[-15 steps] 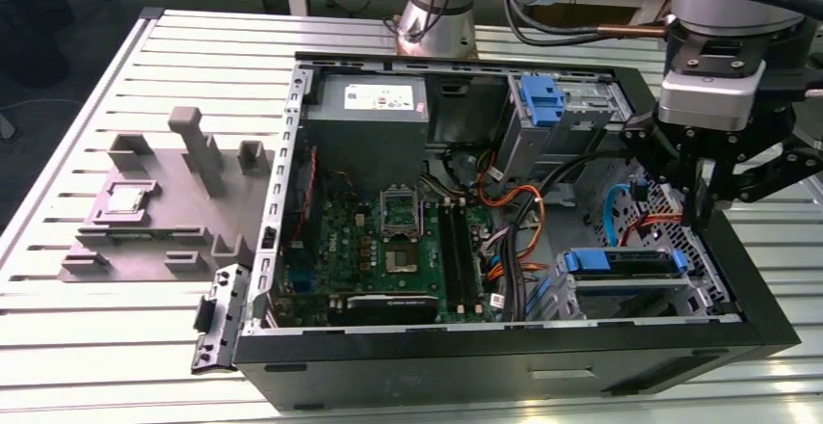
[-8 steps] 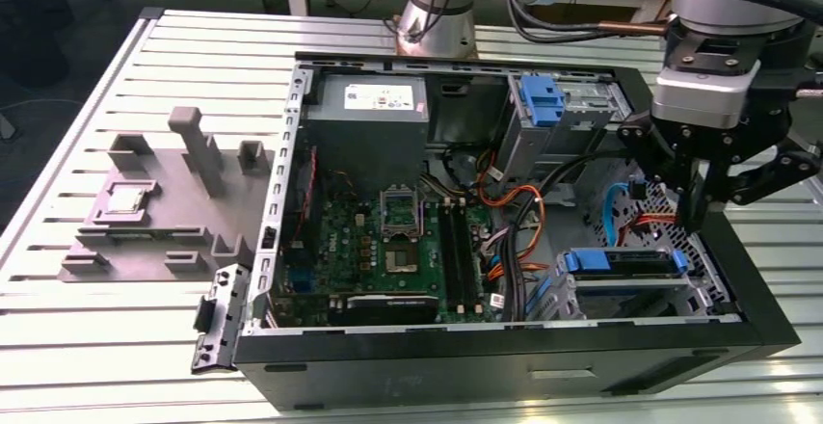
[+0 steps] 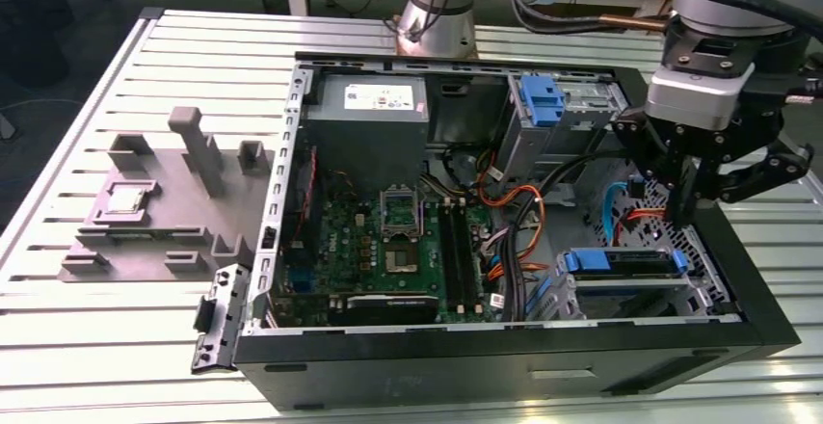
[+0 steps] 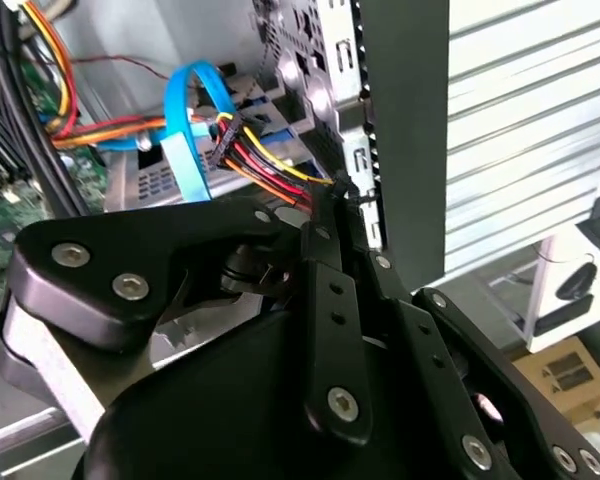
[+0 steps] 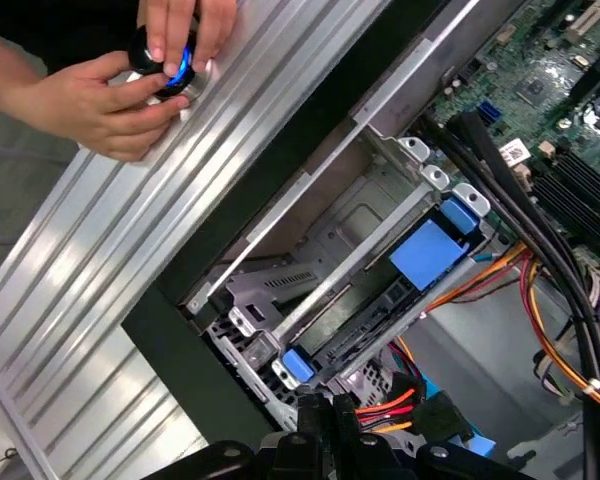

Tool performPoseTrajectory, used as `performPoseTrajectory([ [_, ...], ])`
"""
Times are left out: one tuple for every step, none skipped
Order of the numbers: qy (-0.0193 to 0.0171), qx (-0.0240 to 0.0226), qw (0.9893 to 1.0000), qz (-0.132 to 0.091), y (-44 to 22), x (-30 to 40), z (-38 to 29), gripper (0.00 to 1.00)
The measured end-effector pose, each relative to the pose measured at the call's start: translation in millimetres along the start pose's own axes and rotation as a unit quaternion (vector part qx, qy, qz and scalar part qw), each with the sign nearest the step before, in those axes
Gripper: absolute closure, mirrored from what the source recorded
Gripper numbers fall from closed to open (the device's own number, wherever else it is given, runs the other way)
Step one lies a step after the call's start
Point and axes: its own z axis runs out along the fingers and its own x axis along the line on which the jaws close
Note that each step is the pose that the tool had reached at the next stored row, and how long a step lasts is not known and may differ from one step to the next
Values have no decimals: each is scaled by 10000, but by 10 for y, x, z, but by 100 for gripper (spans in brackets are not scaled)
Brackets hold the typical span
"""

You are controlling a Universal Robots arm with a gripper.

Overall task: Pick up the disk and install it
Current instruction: 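Insert the disk into the insertion slot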

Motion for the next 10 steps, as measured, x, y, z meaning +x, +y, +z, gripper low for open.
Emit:
performPoseTrajectory([
  [-30, 13, 10000, 29, 0, 0, 0, 83],
  [-49, 16, 10000, 58, 0, 0, -1, 83],
  [-61, 11, 9999, 90, 0, 0, 0, 83],
  [-68, 1, 9999, 130, 0, 0, 0, 83],
  [-72, -13, 9998, 179, 0, -1, 1, 83],
  [-72, -31, 9997, 235, 0, 0, 1, 83],
  [-70, -55, 9995, 300, 0, 0, 1, 83],
  [-68, -81, 9992, 375, 0, 0, 2, 83],
  [-65, -106, 9989, 445, 0, 0, 1, 83],
  [-63, -131, 9986, 513, 0, 0, 1, 83],
])
